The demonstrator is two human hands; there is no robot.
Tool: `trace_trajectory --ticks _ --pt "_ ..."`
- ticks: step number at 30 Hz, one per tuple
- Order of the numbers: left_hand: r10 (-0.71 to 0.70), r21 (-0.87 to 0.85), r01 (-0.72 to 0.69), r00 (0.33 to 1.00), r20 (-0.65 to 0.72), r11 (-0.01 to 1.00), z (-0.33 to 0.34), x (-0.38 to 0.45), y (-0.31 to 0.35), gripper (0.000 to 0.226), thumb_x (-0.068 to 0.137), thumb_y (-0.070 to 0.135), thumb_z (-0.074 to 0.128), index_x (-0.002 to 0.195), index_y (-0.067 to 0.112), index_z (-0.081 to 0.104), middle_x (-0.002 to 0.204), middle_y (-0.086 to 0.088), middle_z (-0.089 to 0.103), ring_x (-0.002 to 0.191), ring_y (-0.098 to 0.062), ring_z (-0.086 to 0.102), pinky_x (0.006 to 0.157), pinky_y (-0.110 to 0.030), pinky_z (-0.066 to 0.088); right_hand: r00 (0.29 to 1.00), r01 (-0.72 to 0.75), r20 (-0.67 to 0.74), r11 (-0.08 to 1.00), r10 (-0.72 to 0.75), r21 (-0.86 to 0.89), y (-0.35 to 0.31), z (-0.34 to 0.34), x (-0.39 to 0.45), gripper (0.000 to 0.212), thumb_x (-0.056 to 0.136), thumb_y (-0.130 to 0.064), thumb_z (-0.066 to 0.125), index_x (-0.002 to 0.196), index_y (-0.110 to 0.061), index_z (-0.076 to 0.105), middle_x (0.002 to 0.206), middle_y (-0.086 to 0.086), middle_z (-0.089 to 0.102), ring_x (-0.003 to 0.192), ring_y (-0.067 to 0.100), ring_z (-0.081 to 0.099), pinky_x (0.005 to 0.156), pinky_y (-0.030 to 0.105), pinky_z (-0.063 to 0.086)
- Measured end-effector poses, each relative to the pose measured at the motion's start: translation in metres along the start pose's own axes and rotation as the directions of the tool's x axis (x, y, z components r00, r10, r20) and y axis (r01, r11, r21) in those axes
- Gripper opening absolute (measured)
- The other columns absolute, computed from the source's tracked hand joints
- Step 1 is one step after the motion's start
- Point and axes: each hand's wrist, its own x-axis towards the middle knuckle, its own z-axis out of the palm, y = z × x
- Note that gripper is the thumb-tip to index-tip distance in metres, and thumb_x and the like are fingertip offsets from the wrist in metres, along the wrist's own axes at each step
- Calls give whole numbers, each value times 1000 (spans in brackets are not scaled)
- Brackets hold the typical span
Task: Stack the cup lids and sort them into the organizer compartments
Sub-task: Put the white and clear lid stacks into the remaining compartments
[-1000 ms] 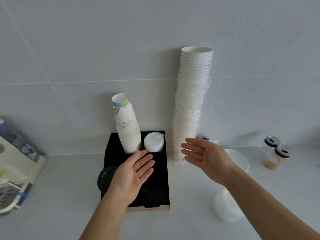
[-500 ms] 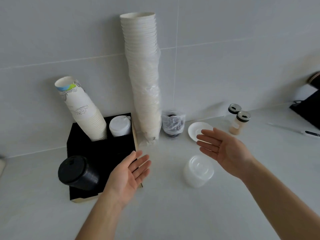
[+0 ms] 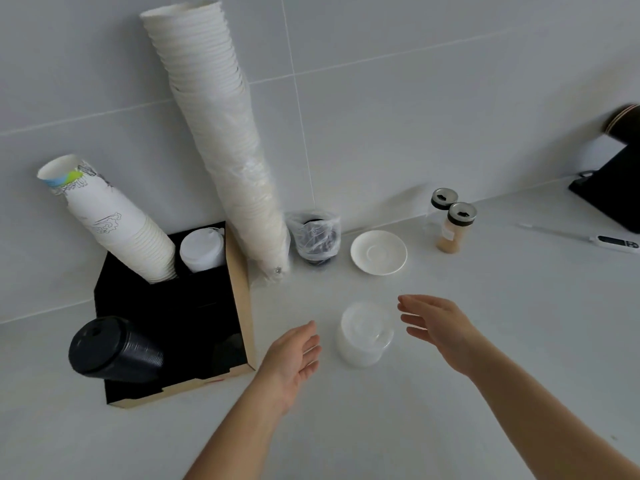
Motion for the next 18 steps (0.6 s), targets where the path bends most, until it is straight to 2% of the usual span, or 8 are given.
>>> trace_trajectory --ticks 3,5,8,10,14,18 --pt "4 80 -6 1000 29 997 18 3 -1 16 92 31 61 105 23 60 117 -3 59 116 -22 54 103 -37 42 999 -14 32 999 16 -43 10 -2 12 21 92 -23 67 112 -16 71 117 6 70 110 24 65 96 38 52" --pt "10 141 -16 999 39 990 29 8 -3 8 92 31 61 98 26 59 108 1 61 112 -21 55 98 -35 43 998 -19 59 997 24 -80 17 0 18 26 91 -21 69 117 -16 70 116 5 70 110 23 64 100 40 52" --pt "29 208 -35 999 29 977 43 20 -9 18 90 30 64 106 21 62 111 -5 67 100 -22 60 82 -30 45 996 -25 87 994 34 -105 26 8 27 19 88 -16 71 106 -23 71 116 5 71 109 23 65 101 41 52" --pt "45 235 -40 999 -14 971 48 29 -11 22 88 27 66 108 20 63 111 -10 69 94 -24 65 76 -30 46 997 -8 71 992 17 -123 30 13 31 16 86 -13 72 97 -25 71 113 9 71 102 24 68 98 43 55" --pt "67 276 -46 995 -68 960 47 42 -14 18 85 20 68 103 21 65 98 -9 70 77 -19 66 63 -26 44 999 -9 41 992 14 -124 39 18 41 14 84 -9 73 94 -19 70 106 14 72 89 25 67 92 47 55" --pt "79 328 -59 996 -49 943 41 51 -21 16 84 27 70 98 27 64 103 -7 70 91 -20 66 67 -27 46 997 -48 59 991 55 -122 48 17 51 16 83 -13 75 98 -19 70 109 14 71 88 23 66 88 44 55"
